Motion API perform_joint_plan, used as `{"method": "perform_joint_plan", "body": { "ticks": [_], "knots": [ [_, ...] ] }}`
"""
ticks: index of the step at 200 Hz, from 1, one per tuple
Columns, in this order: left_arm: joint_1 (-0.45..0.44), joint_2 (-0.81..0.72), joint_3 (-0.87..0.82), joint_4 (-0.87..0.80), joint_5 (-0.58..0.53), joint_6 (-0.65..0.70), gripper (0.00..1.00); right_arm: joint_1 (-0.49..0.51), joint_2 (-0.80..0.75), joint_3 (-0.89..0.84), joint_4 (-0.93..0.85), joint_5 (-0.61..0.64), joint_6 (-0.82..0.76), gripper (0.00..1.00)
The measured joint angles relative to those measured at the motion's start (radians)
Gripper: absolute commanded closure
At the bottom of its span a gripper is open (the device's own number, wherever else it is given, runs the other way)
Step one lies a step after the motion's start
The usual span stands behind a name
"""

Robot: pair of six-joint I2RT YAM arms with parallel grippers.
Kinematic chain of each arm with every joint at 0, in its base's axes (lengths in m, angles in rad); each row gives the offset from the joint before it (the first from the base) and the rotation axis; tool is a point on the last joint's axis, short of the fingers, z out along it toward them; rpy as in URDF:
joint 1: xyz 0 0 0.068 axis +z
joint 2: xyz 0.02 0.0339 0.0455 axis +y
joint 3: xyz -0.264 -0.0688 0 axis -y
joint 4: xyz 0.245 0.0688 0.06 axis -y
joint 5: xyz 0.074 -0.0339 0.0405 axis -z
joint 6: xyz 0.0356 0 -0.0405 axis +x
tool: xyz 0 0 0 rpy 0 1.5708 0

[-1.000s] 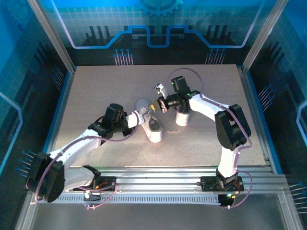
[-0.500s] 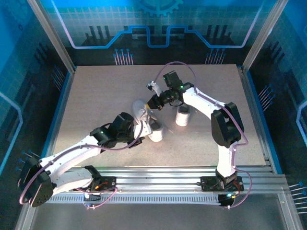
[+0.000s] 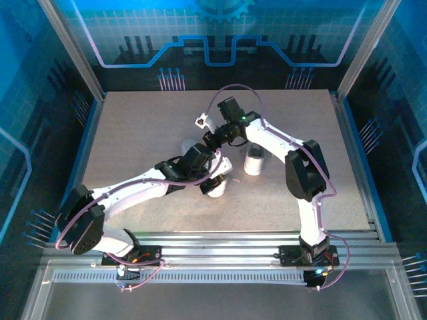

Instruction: Tie the shoes

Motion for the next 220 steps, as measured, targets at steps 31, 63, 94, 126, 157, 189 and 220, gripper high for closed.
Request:
{"method": "perform_joint_plan", "body": {
  "ticks": [31,63,94,126,157,189,220],
  "knots": [
    [-0.026,0.012,0.010,0.023,-0.016,-0.051,0.61,0.008,0.000,-0.028,0.050,0.001,0.035,0.92],
    [-0.021,-0.036,-0.019,0.053,-0.045,-0.092,0.52,0.011,0.000,-0.060,0.104,0.034,0.079,0.90],
    [0.087,-0.210,-0.093,0.063,-0.049,-0.175,0.49,0.011,-0.002,-0.065,0.122,0.057,0.093,0.88],
    [0.353,-0.343,-0.120,0.075,0.031,-0.344,0.51,0.011,-0.008,-0.065,0.124,0.054,0.081,0.90],
    [0.554,-0.300,-0.129,0.104,0.220,-0.435,0.58,0.011,-0.012,-0.073,0.129,0.045,0.056,0.90],
    [0.643,-0.148,-0.129,0.166,0.414,-0.512,0.60,0.011,-0.034,-0.104,0.148,0.022,0.032,0.92],
    [0.657,-0.043,-0.131,0.260,0.539,-0.581,0.58,0.011,-0.066,-0.157,0.194,-0.001,0.010,0.93]
  ]
}}
